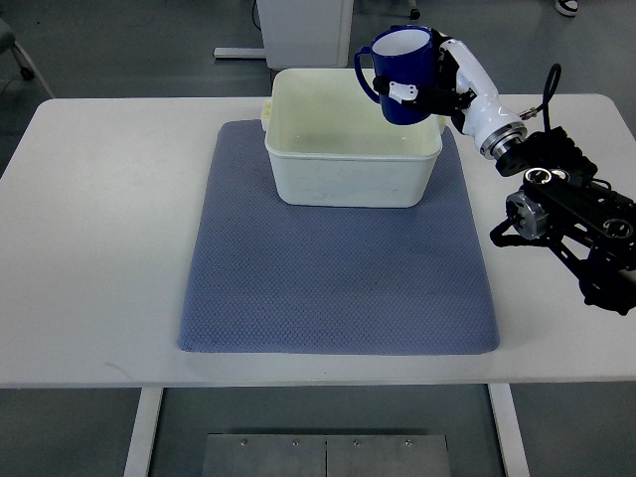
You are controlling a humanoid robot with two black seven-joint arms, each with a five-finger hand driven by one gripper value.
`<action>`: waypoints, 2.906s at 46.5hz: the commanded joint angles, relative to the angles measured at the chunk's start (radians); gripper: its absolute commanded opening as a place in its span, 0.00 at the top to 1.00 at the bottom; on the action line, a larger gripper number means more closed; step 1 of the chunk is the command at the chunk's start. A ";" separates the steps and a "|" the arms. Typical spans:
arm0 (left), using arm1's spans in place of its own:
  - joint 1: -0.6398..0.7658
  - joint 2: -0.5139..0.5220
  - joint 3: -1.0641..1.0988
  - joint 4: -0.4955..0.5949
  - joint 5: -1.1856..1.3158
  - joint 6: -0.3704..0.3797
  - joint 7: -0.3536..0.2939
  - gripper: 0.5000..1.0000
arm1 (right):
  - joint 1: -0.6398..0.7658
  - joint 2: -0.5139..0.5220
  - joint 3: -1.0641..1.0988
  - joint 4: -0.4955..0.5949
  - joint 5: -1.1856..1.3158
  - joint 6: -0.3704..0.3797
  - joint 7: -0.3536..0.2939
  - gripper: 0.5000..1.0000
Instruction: Place cup in box with right hand
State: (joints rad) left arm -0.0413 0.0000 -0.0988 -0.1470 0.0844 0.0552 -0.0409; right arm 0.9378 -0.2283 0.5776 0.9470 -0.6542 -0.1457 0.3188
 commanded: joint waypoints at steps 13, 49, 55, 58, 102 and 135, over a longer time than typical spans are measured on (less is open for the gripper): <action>0.000 0.000 -0.001 0.000 0.000 0.000 0.001 0.00 | 0.030 0.124 -0.032 -0.125 -0.004 -0.092 -0.001 1.00; -0.002 0.000 -0.001 0.000 0.000 0.000 0.001 0.00 | 0.016 0.142 -0.047 -0.140 -0.001 -0.089 0.005 0.02; 0.000 0.000 0.002 0.000 0.000 0.000 -0.001 0.00 | 0.016 0.142 -0.045 -0.140 -0.001 -0.091 0.005 0.02; 0.000 0.000 0.002 0.001 0.000 0.000 -0.001 0.00 | 0.016 0.142 -0.045 -0.140 -0.001 -0.091 0.005 0.01; 0.000 0.000 -0.001 0.000 0.000 0.000 0.001 0.00 | -0.197 -0.095 0.438 -0.068 0.107 0.198 -0.195 0.00; -0.002 0.000 -0.001 0.000 0.000 0.000 0.000 0.00 | -0.413 0.126 0.754 0.003 0.100 0.221 -0.199 0.00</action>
State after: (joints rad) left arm -0.0414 0.0000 -0.0994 -0.1471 0.0844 0.0553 -0.0417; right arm 0.5301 -0.1120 1.3300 0.9508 -0.5554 0.0751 0.1150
